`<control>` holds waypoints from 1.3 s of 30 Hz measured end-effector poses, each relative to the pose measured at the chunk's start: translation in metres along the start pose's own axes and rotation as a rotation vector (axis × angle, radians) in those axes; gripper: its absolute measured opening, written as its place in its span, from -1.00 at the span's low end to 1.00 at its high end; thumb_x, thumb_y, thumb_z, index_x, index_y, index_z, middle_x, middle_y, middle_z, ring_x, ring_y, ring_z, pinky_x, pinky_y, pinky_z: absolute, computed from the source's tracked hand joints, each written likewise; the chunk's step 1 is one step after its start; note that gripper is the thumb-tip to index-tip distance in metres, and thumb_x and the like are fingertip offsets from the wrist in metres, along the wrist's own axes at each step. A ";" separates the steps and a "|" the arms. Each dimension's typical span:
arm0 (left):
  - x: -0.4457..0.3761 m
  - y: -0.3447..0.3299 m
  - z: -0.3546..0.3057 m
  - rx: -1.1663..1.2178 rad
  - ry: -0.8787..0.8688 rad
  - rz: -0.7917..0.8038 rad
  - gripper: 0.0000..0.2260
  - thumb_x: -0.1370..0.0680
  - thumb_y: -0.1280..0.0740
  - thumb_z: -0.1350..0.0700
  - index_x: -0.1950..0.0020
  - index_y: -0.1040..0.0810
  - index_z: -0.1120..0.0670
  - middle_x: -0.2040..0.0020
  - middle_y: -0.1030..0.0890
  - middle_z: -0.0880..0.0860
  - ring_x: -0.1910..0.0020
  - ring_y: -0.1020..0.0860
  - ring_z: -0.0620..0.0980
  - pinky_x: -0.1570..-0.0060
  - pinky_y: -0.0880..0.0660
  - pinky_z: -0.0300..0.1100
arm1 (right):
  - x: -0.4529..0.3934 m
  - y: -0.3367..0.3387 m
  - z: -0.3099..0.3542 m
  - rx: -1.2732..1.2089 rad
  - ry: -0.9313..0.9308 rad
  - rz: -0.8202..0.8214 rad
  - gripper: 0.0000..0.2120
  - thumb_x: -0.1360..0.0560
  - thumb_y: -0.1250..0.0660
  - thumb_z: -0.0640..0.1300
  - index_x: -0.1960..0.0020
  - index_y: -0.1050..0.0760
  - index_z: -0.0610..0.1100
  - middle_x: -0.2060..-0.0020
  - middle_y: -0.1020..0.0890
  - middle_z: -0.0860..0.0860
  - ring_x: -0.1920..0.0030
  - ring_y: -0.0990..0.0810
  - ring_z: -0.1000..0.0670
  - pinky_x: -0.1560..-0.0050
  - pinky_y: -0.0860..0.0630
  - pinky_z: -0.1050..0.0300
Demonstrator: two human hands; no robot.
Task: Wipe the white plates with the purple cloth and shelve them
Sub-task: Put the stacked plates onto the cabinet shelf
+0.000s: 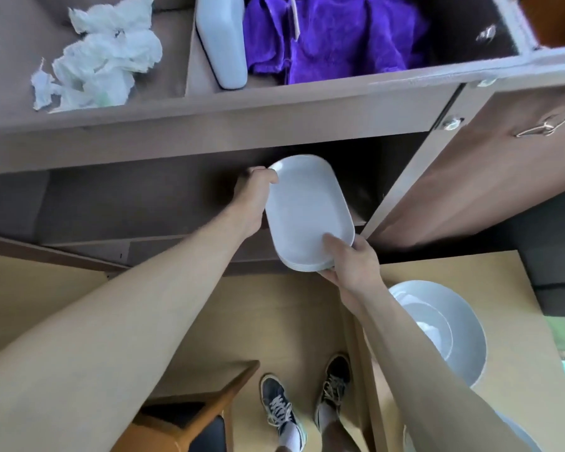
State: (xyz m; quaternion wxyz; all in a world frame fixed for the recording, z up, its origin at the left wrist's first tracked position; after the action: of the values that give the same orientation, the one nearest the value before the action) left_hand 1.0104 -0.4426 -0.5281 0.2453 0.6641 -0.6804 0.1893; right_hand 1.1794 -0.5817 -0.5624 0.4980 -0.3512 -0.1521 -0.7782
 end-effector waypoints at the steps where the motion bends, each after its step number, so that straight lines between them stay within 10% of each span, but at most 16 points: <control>1: -0.011 -0.001 0.003 -0.025 0.006 0.004 -0.72 -0.17 -0.33 0.08 0.33 -0.22 0.03 0.16 -0.33 0.15 0.11 -0.27 0.22 0.03 -0.15 0.10 | -0.004 -0.001 0.002 -0.011 -0.005 -0.022 -0.80 -0.54 -0.41 -0.14 -0.17 -0.55 -0.07 -0.10 -0.67 -0.02 -0.08 -0.68 -0.07 0.01 -0.70 0.00; 4: -0.007 -0.009 -0.007 -0.079 -0.018 -0.079 -0.38 -0.22 -0.40 0.02 -0.27 -0.55 0.16 -0.23 -0.60 0.14 -0.20 -0.55 0.19 -0.40 -0.41 0.03 | -0.013 -0.003 0.010 -0.070 -0.031 -0.114 -0.90 -0.53 -0.43 -0.18 0.02 -0.53 -0.07 0.00 -0.66 0.00 0.01 -0.66 -0.02 0.06 -0.67 0.07; 7: 0.023 -0.012 0.002 -0.190 -0.011 -0.153 -0.48 -0.54 -0.36 0.10 -0.51 -0.39 0.02 -0.26 -0.53 -0.06 -0.16 -0.50 -0.10 -0.17 -0.38 -0.16 | -0.016 -0.007 0.015 -0.133 -0.051 -0.166 -0.90 -0.51 -0.46 -0.17 0.07 -0.53 -0.11 0.05 -0.66 0.00 0.03 -0.68 -0.04 0.10 -0.68 0.08; 14: 0.061 -0.007 0.062 -0.336 -0.070 -0.155 -0.60 -0.63 -0.33 0.15 -0.48 -0.44 0.08 0.00 -0.61 0.04 0.17 -0.68 -0.01 0.24 -0.66 -0.15 | -0.019 0.001 0.007 0.069 -0.053 -0.147 -0.77 -0.56 -0.36 -0.10 -0.19 -0.49 -0.10 -0.06 -0.61 -0.09 -0.01 -0.67 -0.11 0.17 -0.70 0.03; 18: 0.044 -0.006 0.047 -0.442 -0.150 -0.198 -0.83 -0.56 -0.31 0.08 -0.12 -0.62 0.01 0.13 -0.69 0.06 0.16 -0.71 0.07 -0.01 -0.67 0.10 | -0.025 -0.010 0.016 0.092 0.083 -0.171 -0.83 -0.53 -0.45 -0.07 0.02 -0.56 -0.17 0.18 -0.69 -0.09 0.21 -0.73 -0.11 0.09 -0.71 -0.02; 24: 0.016 -0.005 0.021 -0.332 -0.271 -0.221 -0.90 -0.60 -0.37 0.13 0.04 -0.67 -0.03 0.08 -0.75 0.09 0.04 -0.72 0.16 -0.14 -0.65 0.14 | -0.035 -0.033 0.039 0.086 0.171 -0.178 -0.48 -0.40 -0.32 0.16 -0.31 -0.48 -0.01 -0.06 -0.66 0.08 -0.14 -0.67 -0.08 -0.30 -0.55 -0.10; 30: -0.002 -0.006 0.015 -0.201 -0.151 -0.291 -0.66 -0.60 -0.43 0.10 -0.36 -0.58 0.15 -0.09 -0.69 0.07 -0.01 -0.71 0.04 -0.19 -0.64 0.00 | -0.041 -0.036 0.050 0.088 0.119 -0.078 -0.35 -0.42 -0.28 0.09 -0.51 -0.39 0.01 -0.14 -0.64 0.10 -0.22 -0.62 -0.06 -0.38 -0.49 -0.12; 35: 0.060 -0.003 0.039 -0.115 -0.097 -0.308 -0.83 -0.63 -0.35 0.22 -0.21 -0.58 0.13 0.07 -0.62 0.03 0.20 -0.64 -0.02 -0.01 -0.66 -0.06 | 0.002 -0.009 0.023 0.138 0.115 -0.048 -0.83 -0.57 -0.25 -0.06 -0.13 -0.54 -0.01 0.04 -0.65 0.03 -0.06 -0.69 -0.10 -0.30 -0.55 -0.17; 39: 0.126 -0.018 0.086 -0.240 -0.029 -0.108 -0.87 -0.65 -0.29 0.23 -0.12 -0.61 0.09 0.03 -0.68 0.08 0.18 -0.67 -0.02 0.03 -0.65 -0.10 | 0.055 0.029 -0.016 0.162 0.081 -0.067 -0.73 -0.59 -0.19 -0.04 -0.15 -0.58 -0.12 0.00 -0.69 -0.08 -0.02 -0.71 -0.12 -0.15 -0.65 -0.11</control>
State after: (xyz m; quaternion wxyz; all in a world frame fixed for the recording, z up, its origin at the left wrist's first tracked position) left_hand 1.0218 -0.5958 -0.5249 0.3230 0.6685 -0.6647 0.0833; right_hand 1.1848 -0.6413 -0.5389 0.5043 -0.2729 -0.2057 -0.7930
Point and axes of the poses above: each hand's wrist, its own x-axis away from the middle knuckle, its own y-axis out of the back of the hand, z = x × y, the point moved 6 cm from there along -x, towards the middle knuckle
